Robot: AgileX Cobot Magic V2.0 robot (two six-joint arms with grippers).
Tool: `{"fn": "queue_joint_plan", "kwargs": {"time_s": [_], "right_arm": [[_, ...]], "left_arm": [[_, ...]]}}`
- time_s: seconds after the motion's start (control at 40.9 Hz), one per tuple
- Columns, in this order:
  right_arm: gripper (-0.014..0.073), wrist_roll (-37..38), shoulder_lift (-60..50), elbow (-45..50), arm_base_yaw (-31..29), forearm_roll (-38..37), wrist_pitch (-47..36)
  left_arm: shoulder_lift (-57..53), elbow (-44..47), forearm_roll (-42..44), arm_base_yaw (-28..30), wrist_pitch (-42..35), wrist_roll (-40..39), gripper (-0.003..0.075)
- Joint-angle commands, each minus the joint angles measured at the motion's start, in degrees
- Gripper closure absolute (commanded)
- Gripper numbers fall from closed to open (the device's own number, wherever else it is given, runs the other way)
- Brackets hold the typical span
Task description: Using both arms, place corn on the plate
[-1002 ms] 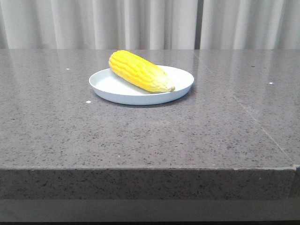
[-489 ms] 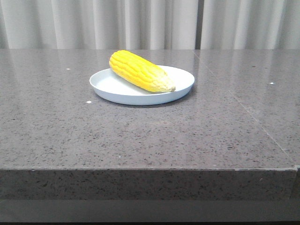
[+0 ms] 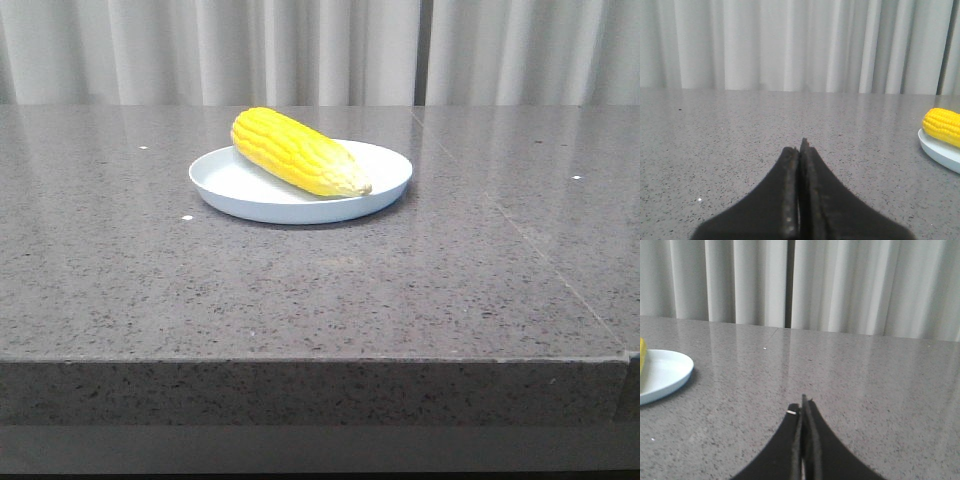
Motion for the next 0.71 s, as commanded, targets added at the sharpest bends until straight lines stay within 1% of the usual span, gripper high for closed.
{"fn": "queue_joint_plan", "kwargs": {"time_s": [0.0, 0.391, 0.513, 0.685], "right_arm": [[0.068, -0.5, -1.8, -0.1, -1.4, -0.8, -4.7], [0.068, -0.5, -1.7, 0.0, -1.5, -0.6, -4.7], [0.068, 1.2, -1.7, 0.0, -1.5, 2.7, -5.1], [0.068, 2.0, -1.7, 0.0, -1.6, 1.7, -5.1]], "left_arm": [[-1.1, 1.3, -0.4, -0.5, -4.0, 0.0, 0.0741], [-1.0, 1.3, -0.4, -0.5, -4.0, 0.0, 0.0741], [-1.0, 1.3, -0.4, -0.5, -4.0, 0.0, 0.0741], [-1.0, 1.3, -0.4, -0.5, -4.0, 0.0, 0.0741]]}}
